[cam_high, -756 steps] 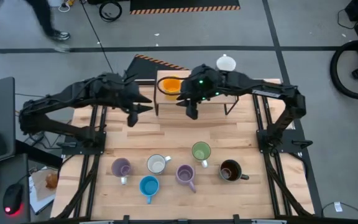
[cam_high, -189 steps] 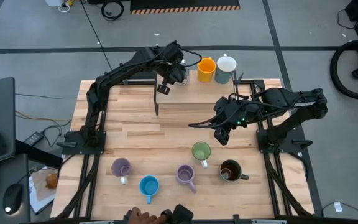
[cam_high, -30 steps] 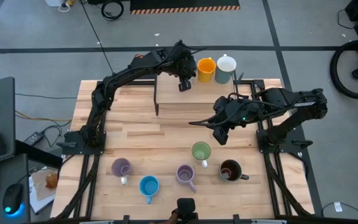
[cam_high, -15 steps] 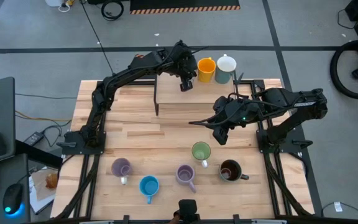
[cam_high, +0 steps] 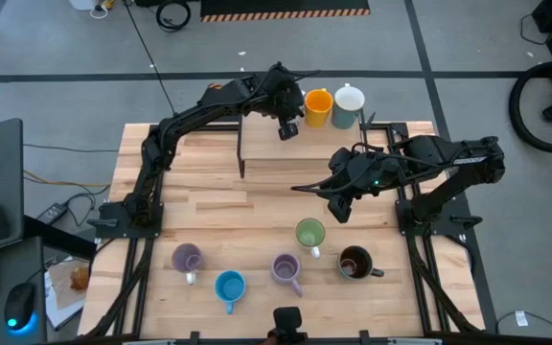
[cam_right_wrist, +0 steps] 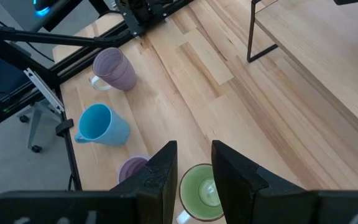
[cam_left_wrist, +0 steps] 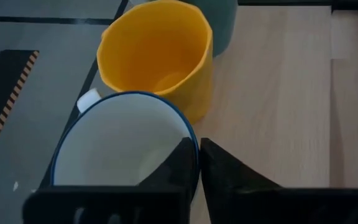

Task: Place coffee mugs
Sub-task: Put the white patterned mug on the shelf

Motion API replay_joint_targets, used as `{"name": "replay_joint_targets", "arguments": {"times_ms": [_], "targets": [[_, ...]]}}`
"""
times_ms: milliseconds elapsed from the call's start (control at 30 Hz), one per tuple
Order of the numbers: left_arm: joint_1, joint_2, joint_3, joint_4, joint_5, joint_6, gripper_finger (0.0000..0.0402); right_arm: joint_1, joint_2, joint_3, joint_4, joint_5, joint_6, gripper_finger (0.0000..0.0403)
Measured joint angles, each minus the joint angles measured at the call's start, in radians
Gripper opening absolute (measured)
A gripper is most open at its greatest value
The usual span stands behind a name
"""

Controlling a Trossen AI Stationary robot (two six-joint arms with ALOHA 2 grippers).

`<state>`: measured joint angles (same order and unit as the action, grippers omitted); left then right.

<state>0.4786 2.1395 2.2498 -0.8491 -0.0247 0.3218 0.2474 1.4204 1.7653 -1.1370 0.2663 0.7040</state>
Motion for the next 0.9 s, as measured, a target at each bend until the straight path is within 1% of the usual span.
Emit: {"name": "replay_joint_targets", "arguments": {"times_ms": [100, 267, 600, 900], "targets": [[0.0, 0.0, 0.0, 0.0, 0.0, -0.025, 0.0024, 0.0, 0.0, 0.0, 0.0, 0.0, 0.0, 0.0105], [0.0, 0.0, 0.0, 0.001, -0.018, -0.063, 0.0029, 0.0, 0.0, 0.0, 0.001, 0.0, 0.0, 0.0105], [0.002, 0.0, 0.0, 0.014, -0.026, -0.211, 0.0026, 0.0, 0.0, 0.0, 0.016, -0.001, 0.0, 0.0105], [0.009, 0.0, 0.0, 0.033, -0.027, -0.306, 0.0026, 0.0, 0.0, 0.0, 0.023, -0.006, -0.007, 0.0105]]}}
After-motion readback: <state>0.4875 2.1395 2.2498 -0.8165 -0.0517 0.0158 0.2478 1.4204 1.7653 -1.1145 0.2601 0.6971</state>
